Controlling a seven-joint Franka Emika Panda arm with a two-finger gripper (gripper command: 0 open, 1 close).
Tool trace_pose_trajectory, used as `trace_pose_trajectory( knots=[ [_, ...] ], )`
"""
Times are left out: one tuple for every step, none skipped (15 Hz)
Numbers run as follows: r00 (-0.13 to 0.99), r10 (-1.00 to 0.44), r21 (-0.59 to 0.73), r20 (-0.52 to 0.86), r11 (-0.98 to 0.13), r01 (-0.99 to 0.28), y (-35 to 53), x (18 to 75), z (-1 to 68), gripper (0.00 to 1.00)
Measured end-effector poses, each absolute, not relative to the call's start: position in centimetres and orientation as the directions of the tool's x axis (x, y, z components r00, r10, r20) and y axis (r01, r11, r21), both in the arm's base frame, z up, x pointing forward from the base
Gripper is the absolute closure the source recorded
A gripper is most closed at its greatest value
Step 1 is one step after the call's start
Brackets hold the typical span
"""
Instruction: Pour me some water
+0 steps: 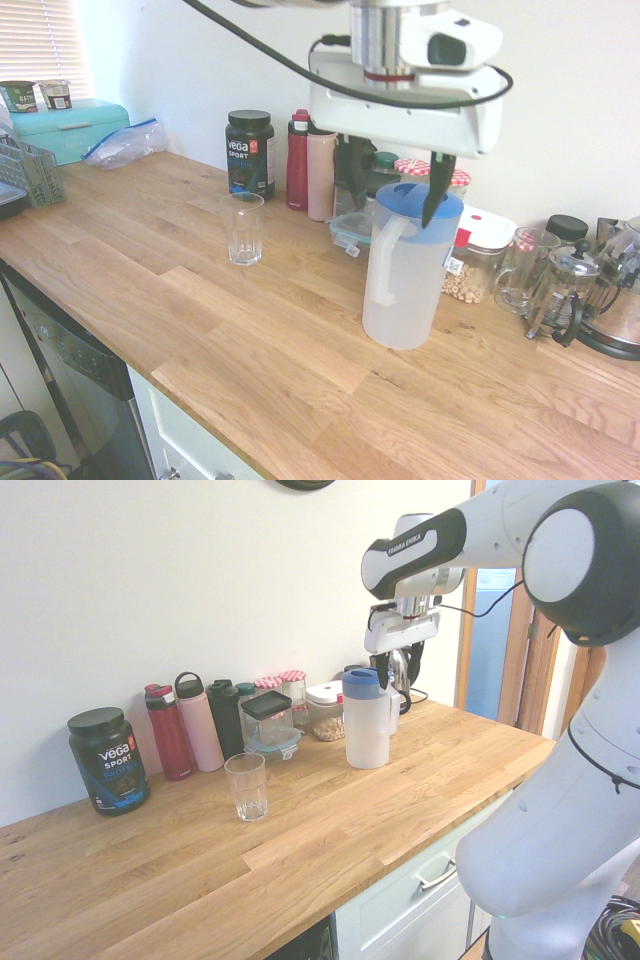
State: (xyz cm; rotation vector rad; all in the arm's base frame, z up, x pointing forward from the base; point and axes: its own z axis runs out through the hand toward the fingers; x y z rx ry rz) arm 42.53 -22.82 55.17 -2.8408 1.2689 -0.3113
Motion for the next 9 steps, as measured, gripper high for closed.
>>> trace_pose_trajectory(
  knots=[
    [0.656,-0.737,-0.086,0.163,-0.673,-0.734,-23.2,43.3,53.9,0.00],
    [0.661,-0.735,-0.078,0.151,-0.676,-0.733,-23.3,43.9,52.8,0.00],
    [0.668,-0.731,-0.070,0.141,-0.680,-0.730,-23.2,44.3,51.9,0.00],
    [0.673,-0.727,-0.066,0.138,-0.685,-0.726,-23.0,44.7,51.5,1.00],
    [0.677,-0.723,-0.065,0.140,-0.689,-0.722,-22.8,45.0,51.2,1.00],
    [0.681,-0.718,-0.066,0.144,-0.694,-0.717,-22.6,45.3,51.0,1.00],
    [0.685,-0.713,-0.067,0.149,-0.698,-0.713,-22.3,45.5,50.7,1.00],
    [0.687,-0.710,-0.069,0.155,-0.701,-0.710,-22.2,45.6,50.5,1.00],
    [0.689,-0.708,-0.069,0.156,-0.704,-0.707,-22.0,45.8,50.3,1.00]
  ],
)
